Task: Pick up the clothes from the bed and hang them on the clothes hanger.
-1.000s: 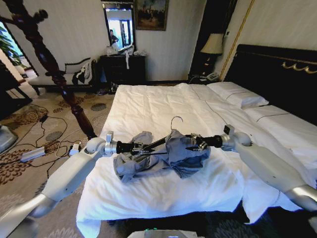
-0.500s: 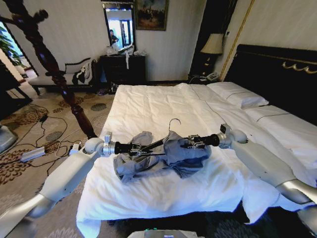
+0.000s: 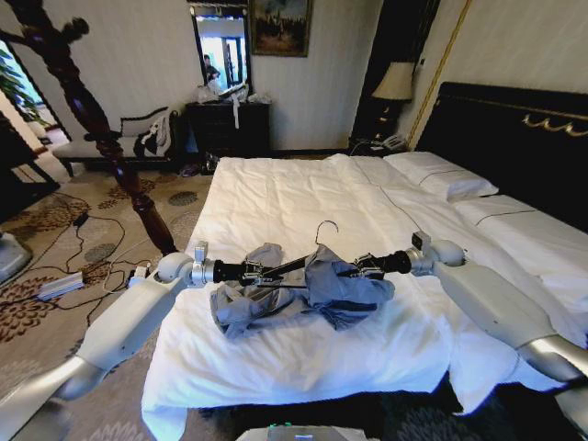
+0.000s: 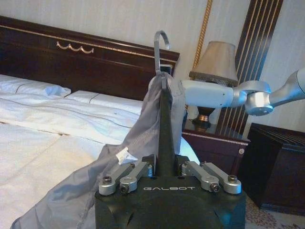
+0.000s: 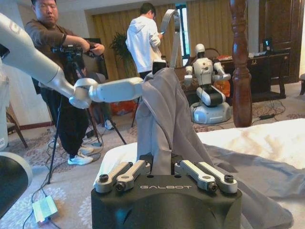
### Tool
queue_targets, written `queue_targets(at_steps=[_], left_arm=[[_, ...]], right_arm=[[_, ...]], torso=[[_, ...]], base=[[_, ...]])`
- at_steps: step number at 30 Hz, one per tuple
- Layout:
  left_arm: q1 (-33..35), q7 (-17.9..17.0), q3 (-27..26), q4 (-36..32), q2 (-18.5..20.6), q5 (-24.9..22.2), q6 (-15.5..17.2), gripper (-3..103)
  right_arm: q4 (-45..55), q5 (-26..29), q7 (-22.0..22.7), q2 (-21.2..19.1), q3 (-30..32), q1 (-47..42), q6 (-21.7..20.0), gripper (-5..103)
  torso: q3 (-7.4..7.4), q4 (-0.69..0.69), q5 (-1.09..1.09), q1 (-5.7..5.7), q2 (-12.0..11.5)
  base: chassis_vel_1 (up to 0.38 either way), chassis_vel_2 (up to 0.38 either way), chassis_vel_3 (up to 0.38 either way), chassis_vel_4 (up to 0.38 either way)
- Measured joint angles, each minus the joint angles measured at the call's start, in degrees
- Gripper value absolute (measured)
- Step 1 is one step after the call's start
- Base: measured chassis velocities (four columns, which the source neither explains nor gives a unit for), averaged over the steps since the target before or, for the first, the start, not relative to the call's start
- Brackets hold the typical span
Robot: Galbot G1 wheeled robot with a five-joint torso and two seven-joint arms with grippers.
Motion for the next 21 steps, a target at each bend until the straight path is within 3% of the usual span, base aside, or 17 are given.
queue_targets(at_steps=[13, 21], left_arm=[[-0.21, -1.02, -0.23, 1.48, -1.86, 1.62, -1.1, 19], [0.42, -2.06, -0.27, 4.88, -4.82, 7.68, -3.28, 18]], right_arm=[[-0.62, -1.22, 2.19, 0.74, -0.22, -0.38, 0.42, 14], [-2.39, -4.96, 6.94, 3.33, -0.2, -2.86, 1.86, 14]], torso=[[0.0, -0.01, 0.0, 0.0, 0.0], [0.0, -0.01, 0.0, 0.0, 0.0]], base=[[0.0, 0.0, 0.0, 0.0], [0.0, 0.0, 0.0, 0.0]])
